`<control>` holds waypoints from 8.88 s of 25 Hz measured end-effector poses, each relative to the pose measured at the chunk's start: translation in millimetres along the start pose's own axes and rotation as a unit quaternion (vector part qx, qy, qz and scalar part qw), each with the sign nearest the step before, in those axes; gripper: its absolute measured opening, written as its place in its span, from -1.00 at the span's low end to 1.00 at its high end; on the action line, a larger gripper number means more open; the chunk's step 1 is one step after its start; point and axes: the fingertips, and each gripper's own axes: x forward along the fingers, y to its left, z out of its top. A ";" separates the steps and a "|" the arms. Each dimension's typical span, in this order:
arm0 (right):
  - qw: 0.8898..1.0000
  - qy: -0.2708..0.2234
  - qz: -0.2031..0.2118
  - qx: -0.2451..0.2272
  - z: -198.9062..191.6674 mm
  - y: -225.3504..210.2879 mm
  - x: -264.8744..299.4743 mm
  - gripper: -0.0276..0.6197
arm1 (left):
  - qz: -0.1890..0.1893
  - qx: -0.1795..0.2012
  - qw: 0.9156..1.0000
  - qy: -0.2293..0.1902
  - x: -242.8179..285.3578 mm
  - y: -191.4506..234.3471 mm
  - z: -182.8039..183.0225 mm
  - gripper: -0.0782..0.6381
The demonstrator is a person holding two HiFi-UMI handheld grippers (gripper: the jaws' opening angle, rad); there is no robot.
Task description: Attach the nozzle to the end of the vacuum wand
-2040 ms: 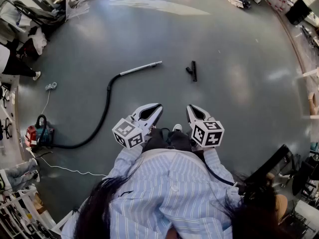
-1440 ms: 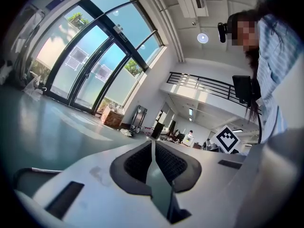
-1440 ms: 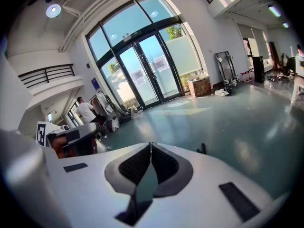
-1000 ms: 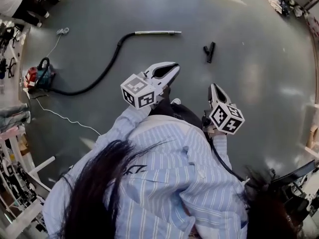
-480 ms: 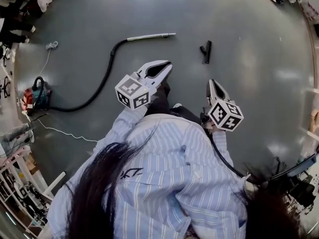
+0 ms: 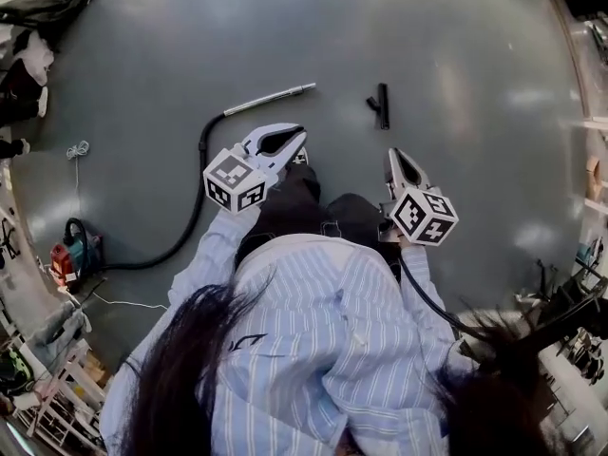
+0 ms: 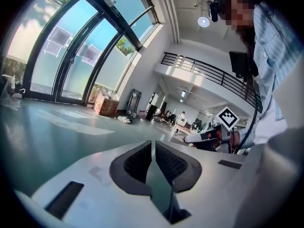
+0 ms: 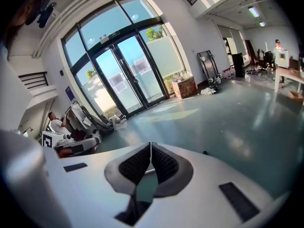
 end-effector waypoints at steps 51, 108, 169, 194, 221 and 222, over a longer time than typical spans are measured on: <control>0.954 0.248 -0.166 -0.021 -321.7 -542.9 507.7 -0.29 | 0.068 0.011 0.950 0.303 280.2 499.3 -489.5 -0.31; 0.844 0.276 0.146 -0.437 -298.7 -372.5 756.6 -0.20 | 0.040 0.160 0.876 0.454 356.8 580.1 -628.5 -0.21; 0.852 0.271 0.172 -0.414 -296.2 -367.2 752.7 -0.27 | -0.028 0.183 0.863 0.471 355.0 560.8 -635.7 -0.24; 0.839 0.257 0.208 -0.432 -313.9 -344.9 761.4 -0.27 | -0.047 0.208 0.841 0.497 353.8 561.0 -654.2 -0.24; 0.718 0.384 0.110 -0.570 -342.0 -376.3 764.6 -0.18 | -0.022 0.179 0.867 0.465 360.7 556.6 -651.8 -0.24; 0.724 0.389 0.113 -0.558 -342.0 -377.2 764.8 -0.18 | -0.022 0.177 0.869 0.462 361.3 556.5 -651.5 -0.24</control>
